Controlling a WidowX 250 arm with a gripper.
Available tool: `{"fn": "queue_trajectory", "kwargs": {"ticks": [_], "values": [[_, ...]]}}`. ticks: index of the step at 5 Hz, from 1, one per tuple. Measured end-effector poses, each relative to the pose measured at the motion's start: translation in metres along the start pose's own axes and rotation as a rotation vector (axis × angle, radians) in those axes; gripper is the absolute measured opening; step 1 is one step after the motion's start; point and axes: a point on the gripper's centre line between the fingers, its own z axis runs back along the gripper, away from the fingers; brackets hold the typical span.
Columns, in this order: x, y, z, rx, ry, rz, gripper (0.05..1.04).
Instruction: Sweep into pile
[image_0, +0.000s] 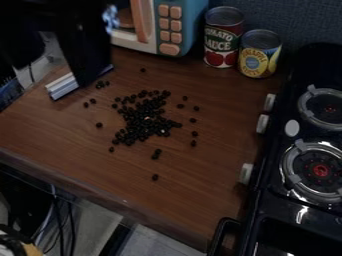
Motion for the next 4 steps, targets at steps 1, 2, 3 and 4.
{"fn": "queue_trajectory", "kwargs": {"ticks": [1,2,3,4], "values": [[0.032,0.036,-0.028,0.027,-0.001,0.032,0.996],[0.051,0.067,-0.055,0.064,0.012,0.028,0.996],[0.078,0.104,-0.086,0.103,0.036,-0.002,0.996],[0.098,0.128,-0.105,0.121,0.026,-0.076,0.996]]}}
